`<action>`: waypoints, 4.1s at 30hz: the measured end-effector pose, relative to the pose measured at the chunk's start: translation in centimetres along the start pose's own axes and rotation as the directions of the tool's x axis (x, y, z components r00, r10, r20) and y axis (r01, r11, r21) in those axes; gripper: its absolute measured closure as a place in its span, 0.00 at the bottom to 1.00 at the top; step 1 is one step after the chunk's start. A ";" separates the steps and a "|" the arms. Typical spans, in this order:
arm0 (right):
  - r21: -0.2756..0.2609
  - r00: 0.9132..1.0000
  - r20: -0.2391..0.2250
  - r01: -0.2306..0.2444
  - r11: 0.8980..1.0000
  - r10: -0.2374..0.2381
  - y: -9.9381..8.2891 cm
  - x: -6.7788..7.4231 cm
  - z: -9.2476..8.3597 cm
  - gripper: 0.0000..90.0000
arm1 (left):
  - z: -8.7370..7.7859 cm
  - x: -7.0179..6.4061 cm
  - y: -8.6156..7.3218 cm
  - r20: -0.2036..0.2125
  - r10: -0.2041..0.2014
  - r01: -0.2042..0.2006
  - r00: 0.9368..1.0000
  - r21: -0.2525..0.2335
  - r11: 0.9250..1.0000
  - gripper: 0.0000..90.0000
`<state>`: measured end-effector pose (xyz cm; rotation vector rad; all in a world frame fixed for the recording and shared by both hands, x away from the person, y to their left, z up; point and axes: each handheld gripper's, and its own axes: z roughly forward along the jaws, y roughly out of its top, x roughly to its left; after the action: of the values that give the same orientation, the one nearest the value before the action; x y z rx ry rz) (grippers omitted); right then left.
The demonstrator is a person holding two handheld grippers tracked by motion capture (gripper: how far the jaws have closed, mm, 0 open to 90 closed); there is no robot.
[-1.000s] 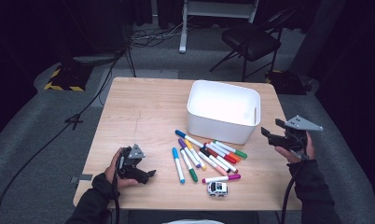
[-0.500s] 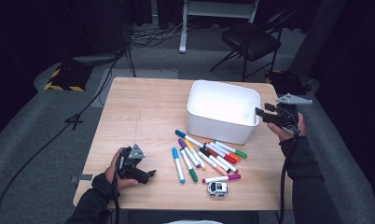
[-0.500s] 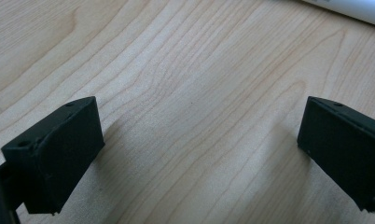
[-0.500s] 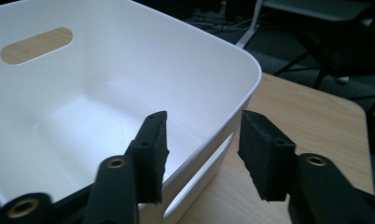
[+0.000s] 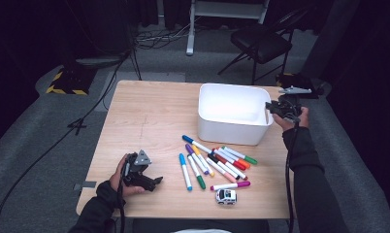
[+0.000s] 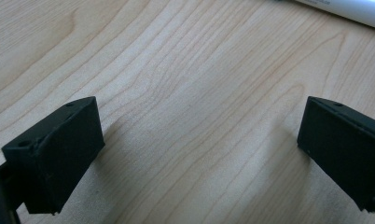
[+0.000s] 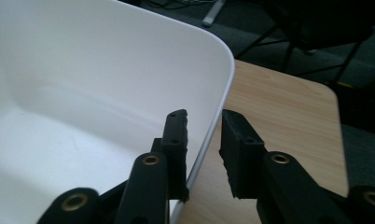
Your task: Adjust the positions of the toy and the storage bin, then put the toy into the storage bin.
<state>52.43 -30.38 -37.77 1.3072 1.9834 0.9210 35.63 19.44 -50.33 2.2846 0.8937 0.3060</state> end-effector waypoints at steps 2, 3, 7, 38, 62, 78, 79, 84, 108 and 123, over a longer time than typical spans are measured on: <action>0.005 0.999 0.052 -0.005 1.000 0.005 0.3 0.1 0.5 0.87 | 0.0 0.0 0.0 -0.001 0.001 -0.001 1.000 0.000 1.000 0.01; 0.005 0.999 0.052 -0.005 1.000 0.005 0.3 0.1 0.5 0.87 | 0.0 0.0 0.0 -0.001 0.000 0.000 1.000 0.002 1.000 0.01; 0.008 0.998 0.068 -0.012 1.000 0.011 0.5 -0.2 0.8 0.89 | 0.0 0.0 0.0 0.000 0.000 0.000 1.000 0.000 1.000 0.01; -0.203 0.980 -0.168 0.070 0.977 -0.105 -3.2 0.5 -7.6 0.65 | -0.1 -0.1 0.0 0.004 -0.017 0.017 1.000 0.010 1.000 0.01; -0.058 0.822 -0.470 0.334 0.941 -0.321 -13.7 5.6 -1.4 0.62 | 0.0 -0.1 0.0 -0.008 -0.004 0.004 1.000 -0.004 1.000 0.01; -0.069 0.804 -0.519 0.299 0.952 -0.290 -14.9 4.7 0.1 0.82 | 0.0 -0.1 0.0 -0.006 -0.005 0.005 1.000 -0.001 1.000 0.01; -0.069 0.804 -0.519 0.299 0.952 -0.290 -14.9 4.7 0.1 0.82 | 0.0 -0.1 0.0 -0.007 -0.005 0.005 1.000 -0.001 1.000 0.01; -0.074 0.794 -0.528 0.312 0.947 -0.303 -15.2 4.5 -0.3 0.84 | 0.0 -0.1 0.0 -0.005 -0.003 0.004 1.000 0.001 1.000 0.01; -0.079 0.796 -0.522 0.311 0.947 -0.305 -15.3 4.4 -0.5 0.84 | 0.0 0.0 0.1 -0.007 0.012 -0.012 1.000 0.000 1.000 0.01; -0.103 0.795 -0.525 0.296 0.950 -0.304 -15.2 4.2 -1.1 0.84 | 0.0 0.1 0.1 0.008 0.011 -0.011 1.000 0.003 1.000 0.01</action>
<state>42.09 -30.98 -49.66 0.7223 2.5059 1.2312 35.75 19.44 -50.31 2.2929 0.8781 0.3003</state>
